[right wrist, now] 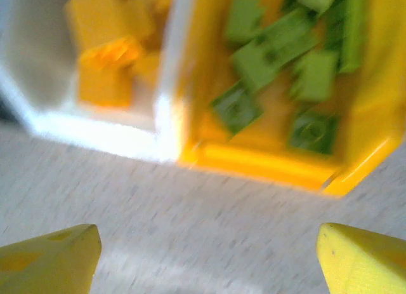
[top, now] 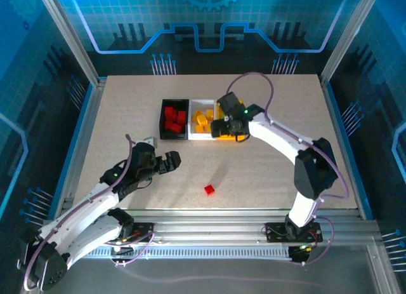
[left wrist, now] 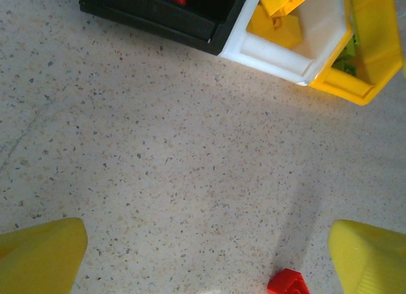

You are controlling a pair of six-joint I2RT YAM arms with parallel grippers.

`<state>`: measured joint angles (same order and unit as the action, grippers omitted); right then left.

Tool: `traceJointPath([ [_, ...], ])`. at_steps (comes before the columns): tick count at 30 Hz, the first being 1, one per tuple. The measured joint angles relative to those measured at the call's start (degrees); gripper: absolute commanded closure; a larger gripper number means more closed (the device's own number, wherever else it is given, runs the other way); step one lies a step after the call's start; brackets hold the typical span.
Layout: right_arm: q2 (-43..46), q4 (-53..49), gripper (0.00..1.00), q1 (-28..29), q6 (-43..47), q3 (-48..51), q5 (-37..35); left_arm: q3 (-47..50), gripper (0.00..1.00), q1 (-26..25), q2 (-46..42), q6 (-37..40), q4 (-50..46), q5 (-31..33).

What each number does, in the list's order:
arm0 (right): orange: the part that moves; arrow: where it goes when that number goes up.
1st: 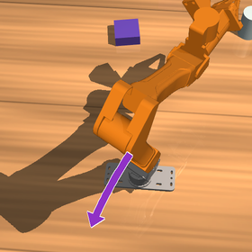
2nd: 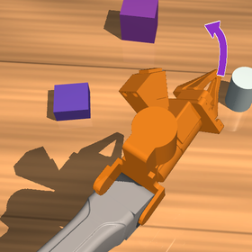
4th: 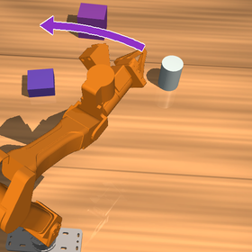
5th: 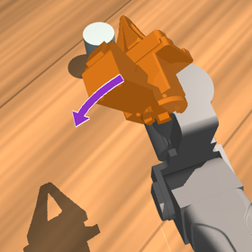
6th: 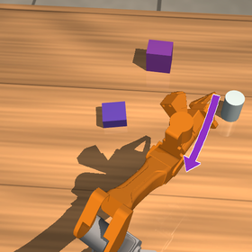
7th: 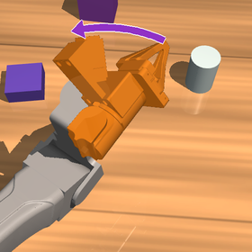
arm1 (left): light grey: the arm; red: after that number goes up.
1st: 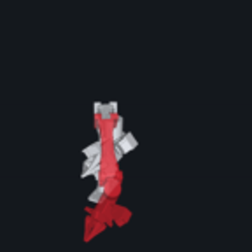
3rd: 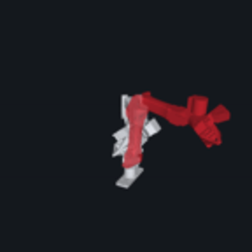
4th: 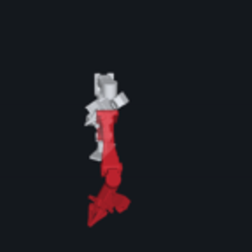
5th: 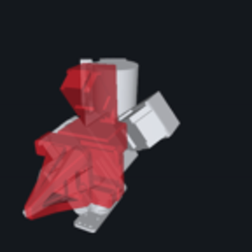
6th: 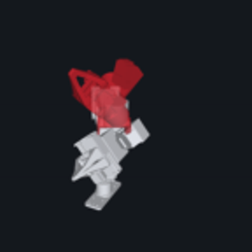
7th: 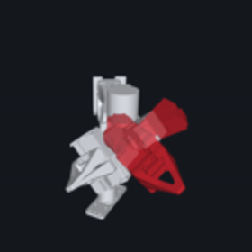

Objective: Sort the legos into containers by color

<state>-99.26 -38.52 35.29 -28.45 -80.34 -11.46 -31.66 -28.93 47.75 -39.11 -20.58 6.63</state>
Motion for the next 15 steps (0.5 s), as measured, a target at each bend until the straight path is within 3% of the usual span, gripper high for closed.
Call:
traceJointPath([
  [9, 2.95, 0.63, 0.08, 17.29, -0.48, 15.23, 6.32, -0.98, 0.01, 0.81, -2.10, 0.07, -0.61, 1.27],
  [15, -0.20, 1.20, 0.13, 23.04, -1.62, 16.74, 7.65, -0.98, 0.01, 1.03, -1.90, 0.04, -0.59, 1.27],
])
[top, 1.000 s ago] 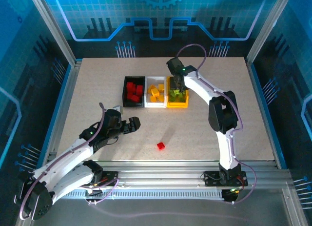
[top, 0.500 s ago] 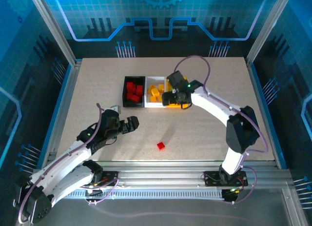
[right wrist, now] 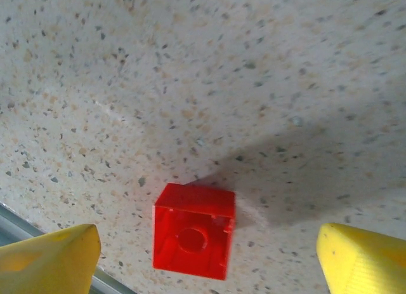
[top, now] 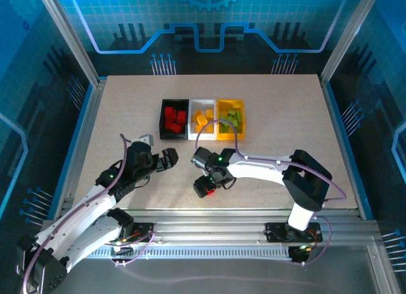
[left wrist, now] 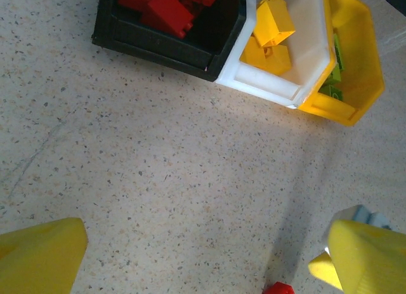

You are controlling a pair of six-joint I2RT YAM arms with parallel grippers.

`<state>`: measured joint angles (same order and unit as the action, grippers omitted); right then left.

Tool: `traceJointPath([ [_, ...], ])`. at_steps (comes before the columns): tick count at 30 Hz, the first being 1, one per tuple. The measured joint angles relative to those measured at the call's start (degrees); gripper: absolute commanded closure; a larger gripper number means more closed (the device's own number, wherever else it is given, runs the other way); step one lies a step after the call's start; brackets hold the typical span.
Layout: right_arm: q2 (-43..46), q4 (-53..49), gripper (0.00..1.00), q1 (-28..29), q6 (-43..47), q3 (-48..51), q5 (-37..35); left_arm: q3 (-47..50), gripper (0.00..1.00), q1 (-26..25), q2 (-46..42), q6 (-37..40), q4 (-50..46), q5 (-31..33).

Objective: Sort the legos into containers by color

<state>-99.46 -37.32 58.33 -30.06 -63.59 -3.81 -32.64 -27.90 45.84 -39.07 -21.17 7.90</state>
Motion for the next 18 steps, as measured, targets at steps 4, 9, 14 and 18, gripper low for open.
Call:
traceJointPath([
  [4, -2.51, -0.07, 0.24, 1.81, -0.04, -0.35, -0.52, 0.00, 0.01, 0.04, 0.22, 0.00, 0.02, 0.00],
  [9, -5.14, -0.72, 0.46, 2.10, 0.00, -1.51, -2.67, 0.00, 0.01, 0.11, 0.28, 0.00, 0.02, 0.00],
  [14, -5.38, -1.27, 0.59, 2.10, 0.04, -1.66, -4.63, 0.00, 0.01, 0.48, 0.28, 0.00, 0.02, 0.00],
  [18, -4.28, -1.20, 0.63, 1.51, 0.37, -1.68, -5.25, 0.00, 0.01, 0.59, 0.28, 0.00, 0.02, 0.04],
])
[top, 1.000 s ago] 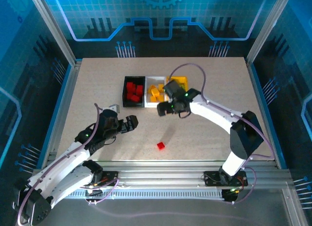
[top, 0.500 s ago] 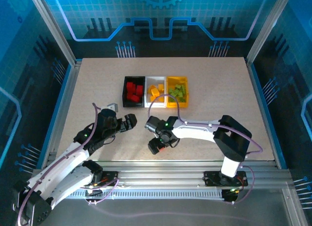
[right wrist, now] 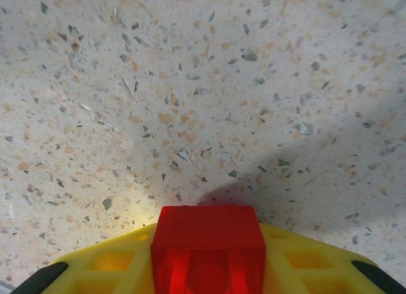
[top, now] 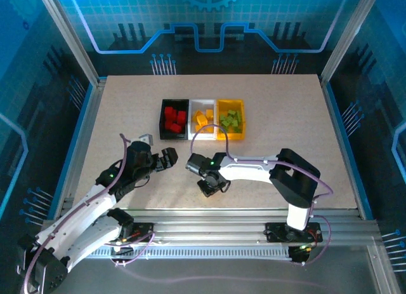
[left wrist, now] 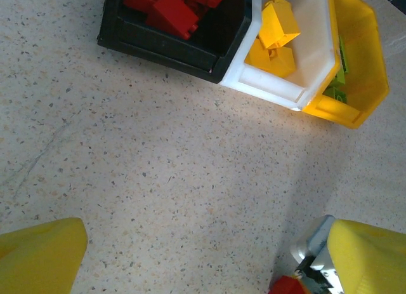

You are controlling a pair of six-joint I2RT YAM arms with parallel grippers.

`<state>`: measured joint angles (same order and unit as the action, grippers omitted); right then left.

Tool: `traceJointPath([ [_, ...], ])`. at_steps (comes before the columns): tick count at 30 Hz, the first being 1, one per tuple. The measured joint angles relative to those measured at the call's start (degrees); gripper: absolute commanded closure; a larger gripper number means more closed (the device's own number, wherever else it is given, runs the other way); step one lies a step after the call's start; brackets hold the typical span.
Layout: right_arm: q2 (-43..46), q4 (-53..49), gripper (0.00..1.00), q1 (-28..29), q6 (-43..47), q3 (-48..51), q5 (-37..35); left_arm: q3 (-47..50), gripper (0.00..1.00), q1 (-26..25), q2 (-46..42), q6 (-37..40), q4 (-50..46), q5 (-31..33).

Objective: Sort the legos into containers by color

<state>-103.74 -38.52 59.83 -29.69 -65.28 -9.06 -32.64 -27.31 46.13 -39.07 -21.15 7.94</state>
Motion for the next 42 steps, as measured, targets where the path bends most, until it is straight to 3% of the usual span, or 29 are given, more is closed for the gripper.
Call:
traceJointPath([
  [5, 2.78, -0.74, 0.63, -4.09, 1.88, -4.90, -0.59, 0.48, 0.01, 0.11, -0.02, -0.07, -0.02, 0.39],
  [10, 0.22, 0.94, 0.63, -9.62, 4.26, -19.54, -0.24, 1.57, 0.01, 0.26, -0.55, -1.38, -1.14, 0.85],
  [23, -29.42, 2.71, 0.58, -15.78, 4.50, -55.95, 5.38, 1.73, 0.01, 0.42, -6.93, -2.60, -5.81, 1.46],
  [26, -33.90, 2.43, 0.51, -16.00, 3.80, -61.59, 6.75, 1.73, 0.01, 0.59, -6.93, -2.60, -6.32, 1.51],
  [28, -35.95, 2.16, 0.38, -16.26, 2.58, -64.72, 7.56, 1.73, 0.01, 0.59, -6.93, -2.60, -6.73, 1.53],
  [30, -36.24, 2.14, 0.28, -16.55, 2.29, -65.33, 8.20, 1.73, 0.01, 0.59, -6.93, -2.58, -7.02, 1.53],
  [35, -31.02, 6.62, 0.21, -16.79, 2.86, -56.94, 8.31, 1.62, 0.01, 0.61, -6.91, -2.58, -6.91, 1.57],
  [42, -7.58, 16.79, 0.14, -16.79, 2.93, -30.56, 7.93, -0.61, 0.01, 0.66, -4.00, -1.90, -5.60, 2.27],
])
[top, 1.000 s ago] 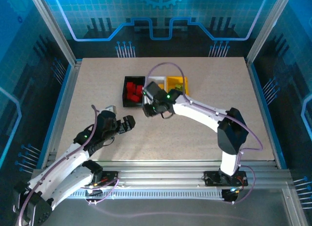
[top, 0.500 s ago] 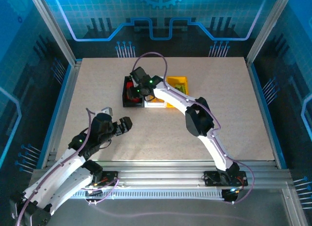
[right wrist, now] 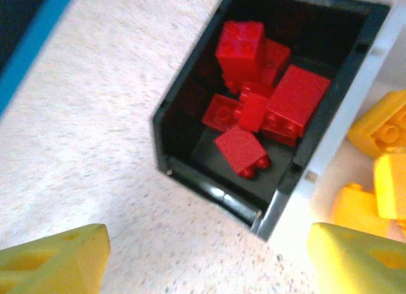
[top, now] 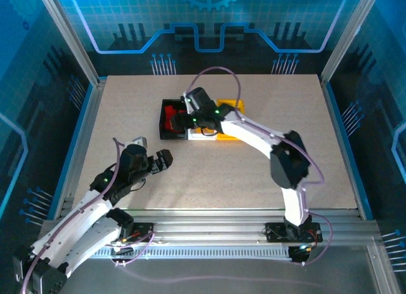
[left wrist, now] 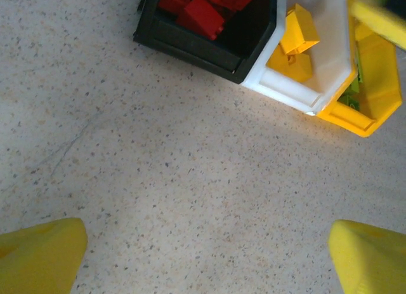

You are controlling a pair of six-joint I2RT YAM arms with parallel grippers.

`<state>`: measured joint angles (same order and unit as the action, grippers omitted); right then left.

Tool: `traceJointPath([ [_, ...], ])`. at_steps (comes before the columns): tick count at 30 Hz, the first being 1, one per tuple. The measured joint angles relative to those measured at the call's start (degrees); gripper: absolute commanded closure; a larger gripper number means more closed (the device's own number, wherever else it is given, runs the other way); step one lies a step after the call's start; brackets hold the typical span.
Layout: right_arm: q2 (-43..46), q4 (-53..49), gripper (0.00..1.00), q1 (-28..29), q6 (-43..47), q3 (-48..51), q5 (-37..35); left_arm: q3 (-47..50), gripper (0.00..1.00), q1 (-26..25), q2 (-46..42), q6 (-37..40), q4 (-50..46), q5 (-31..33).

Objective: Sort the legos into containers by color

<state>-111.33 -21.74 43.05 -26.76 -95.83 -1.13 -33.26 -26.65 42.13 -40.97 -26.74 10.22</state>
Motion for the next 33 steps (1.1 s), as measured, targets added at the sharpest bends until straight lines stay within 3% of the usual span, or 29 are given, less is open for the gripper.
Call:
traceJointPath([
  [3, 10.78, 3.96, 0.11, -0.02, 0.07, 8.68, -1.09, -1.60, 0.01, 0.07, 2.69, 1.01, 2.40, 1.18],
  [6, 20.22, 7.02, 0.00, -0.37, -0.09, 17.09, -4.28, -1.81, 0.01, 0.11, 5.29, 2.54, 6.80, 3.26],
  [12, 32.83, 11.96, 0.00, -3.30, -2.12, 36.04, -11.63, -1.62, 0.01, 0.74, 11.26, 7.34, 18.08, 11.23],
  [16, 38.14, 12.41, 0.00, -5.49, -4.37, 44.89, -15.98, -1.70, 0.01, 5.46, 19.08, 11.69, 25.51, 15.45],
  [22, 44.19, 12.15, 0.00, -10.40, -6.54, 48.76, -16.72, -5.35, 0.01, 13.79, 33.31, 21.24, 31.04, 18.38],
  [27, 47.25, 12.15, 0.00, -14.36, -7.80, 50.69, -16.70, -5.29, 0.01, 19.87, 37.73, 28.52, 37.73, 18.64],
  [33, 49.55, 11.65, 0.00, -16.55, -8.46, 53.13, -17.07, 0.37, 0.01, 20.90, 42.58, 36.11, 51.93, 17.29],
])
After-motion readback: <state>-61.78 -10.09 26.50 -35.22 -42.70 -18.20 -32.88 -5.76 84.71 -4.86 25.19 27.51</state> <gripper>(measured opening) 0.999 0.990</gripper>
